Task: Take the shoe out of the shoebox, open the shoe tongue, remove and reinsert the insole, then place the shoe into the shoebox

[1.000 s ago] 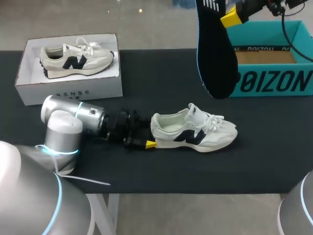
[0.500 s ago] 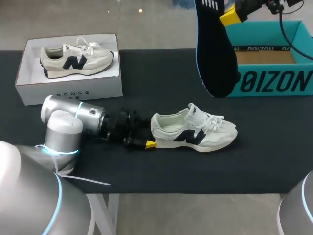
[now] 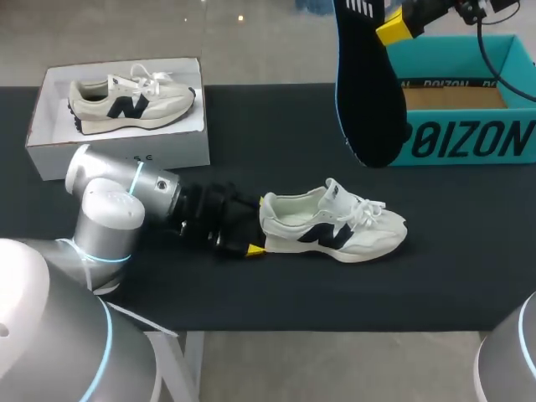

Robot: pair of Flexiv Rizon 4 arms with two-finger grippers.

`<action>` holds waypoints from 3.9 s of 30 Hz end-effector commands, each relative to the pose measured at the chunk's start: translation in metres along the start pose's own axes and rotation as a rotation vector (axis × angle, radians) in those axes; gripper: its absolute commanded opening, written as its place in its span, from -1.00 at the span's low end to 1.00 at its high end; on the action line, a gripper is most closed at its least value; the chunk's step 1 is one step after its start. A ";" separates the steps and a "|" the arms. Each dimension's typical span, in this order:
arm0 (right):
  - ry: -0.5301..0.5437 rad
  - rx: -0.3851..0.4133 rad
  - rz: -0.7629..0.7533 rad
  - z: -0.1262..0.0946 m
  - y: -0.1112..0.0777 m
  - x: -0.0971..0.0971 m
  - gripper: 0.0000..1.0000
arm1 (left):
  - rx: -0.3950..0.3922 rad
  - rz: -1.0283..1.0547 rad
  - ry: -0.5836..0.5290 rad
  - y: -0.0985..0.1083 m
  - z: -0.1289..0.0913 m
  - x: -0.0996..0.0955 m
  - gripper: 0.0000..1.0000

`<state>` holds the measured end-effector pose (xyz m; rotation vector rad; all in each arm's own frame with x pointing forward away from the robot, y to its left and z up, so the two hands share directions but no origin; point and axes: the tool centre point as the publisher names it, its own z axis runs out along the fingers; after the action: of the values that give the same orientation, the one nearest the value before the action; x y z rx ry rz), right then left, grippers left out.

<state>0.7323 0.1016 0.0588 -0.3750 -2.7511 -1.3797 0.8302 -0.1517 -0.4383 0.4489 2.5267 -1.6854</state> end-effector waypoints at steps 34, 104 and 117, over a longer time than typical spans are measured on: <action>0.001 0.006 0.001 0.000 0.002 -0.002 -1.00 | -0.738 0.025 0.227 -0.108 -0.099 -0.005 1.00; -0.034 0.024 0.040 -0.021 0.013 0.034 -1.00 | -0.714 0.070 0.134 -0.085 0.033 -0.061 1.00; -0.034 0.024 0.040 -0.021 0.013 0.034 -1.00 | -0.750 0.005 0.176 -0.060 0.061 -0.063 1.00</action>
<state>0.6990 0.0979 0.0851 -0.4539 -2.7662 -1.3509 0.8625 -0.2321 -0.3838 0.5324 2.9949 -0.6121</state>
